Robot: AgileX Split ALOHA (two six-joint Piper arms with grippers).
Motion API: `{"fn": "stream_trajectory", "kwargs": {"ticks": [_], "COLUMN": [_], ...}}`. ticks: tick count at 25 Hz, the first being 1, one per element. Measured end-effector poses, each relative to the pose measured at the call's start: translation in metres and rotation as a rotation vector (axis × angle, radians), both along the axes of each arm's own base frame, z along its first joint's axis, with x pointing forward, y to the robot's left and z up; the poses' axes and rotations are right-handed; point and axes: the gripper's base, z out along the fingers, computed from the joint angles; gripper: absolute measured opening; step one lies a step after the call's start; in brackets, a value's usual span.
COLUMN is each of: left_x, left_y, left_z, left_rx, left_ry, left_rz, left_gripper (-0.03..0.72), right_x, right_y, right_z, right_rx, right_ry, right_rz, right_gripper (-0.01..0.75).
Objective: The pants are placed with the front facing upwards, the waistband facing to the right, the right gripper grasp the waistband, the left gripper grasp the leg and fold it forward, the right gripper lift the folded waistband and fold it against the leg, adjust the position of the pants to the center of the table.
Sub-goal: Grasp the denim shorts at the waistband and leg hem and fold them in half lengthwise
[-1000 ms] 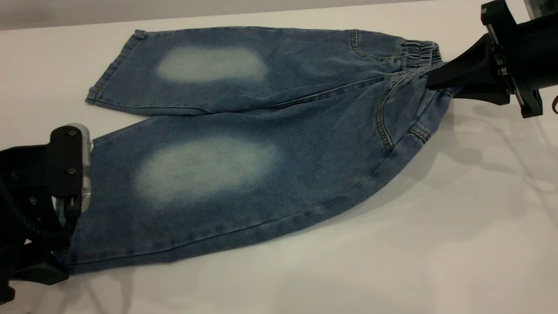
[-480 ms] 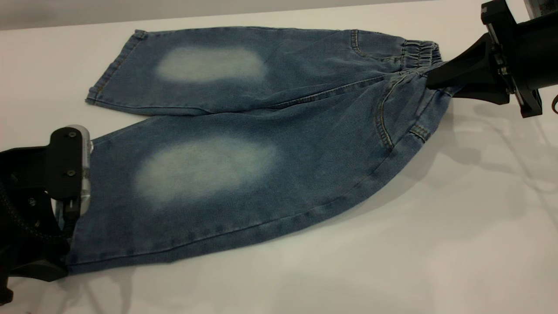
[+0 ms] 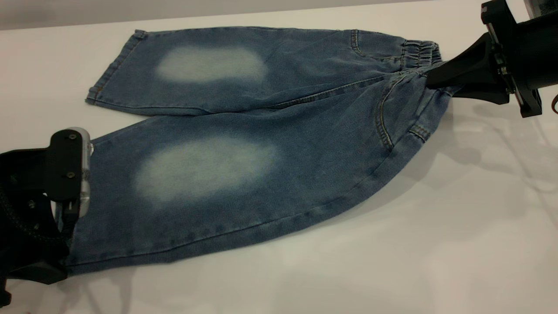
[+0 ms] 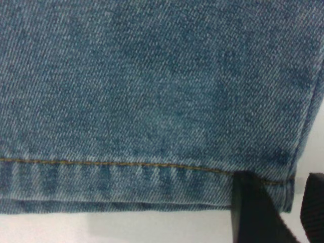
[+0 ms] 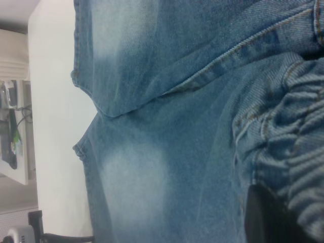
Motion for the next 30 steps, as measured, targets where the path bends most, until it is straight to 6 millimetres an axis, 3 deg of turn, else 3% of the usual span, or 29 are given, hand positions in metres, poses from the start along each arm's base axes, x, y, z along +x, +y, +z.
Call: {"fn": "stream_trajectory", "kwargs": {"ticks": [6, 13, 23, 30], "left_x": [0.0, 0.0, 0.0, 0.002], "left_y": [0.001, 0.001, 0.001, -0.001], "left_z": [-0.005, -0.006, -0.005, 0.017], "left_rx": [0.01, 0.015, 0.014, -0.015], "left_ry": [0.001, 0.002, 0.0, -0.064], "left_rz": [-0.005, -0.045, -0.047, -0.054], "left_gripper": [0.33, 0.334, 0.076, 0.074], "right_x": [0.0, 0.0, 0.0, -0.002], "right_y": [0.0, 0.0, 0.001, 0.004], "right_z": [0.0, 0.0, 0.001, 0.004], "right_rx": [0.001, -0.001, 0.016, 0.055], "right_ry": [0.0, 0.0, -0.005, -0.011], "right_rz": [0.0, 0.005, 0.011, 0.043], "right_gripper": [0.041, 0.041, 0.041, 0.041]}}
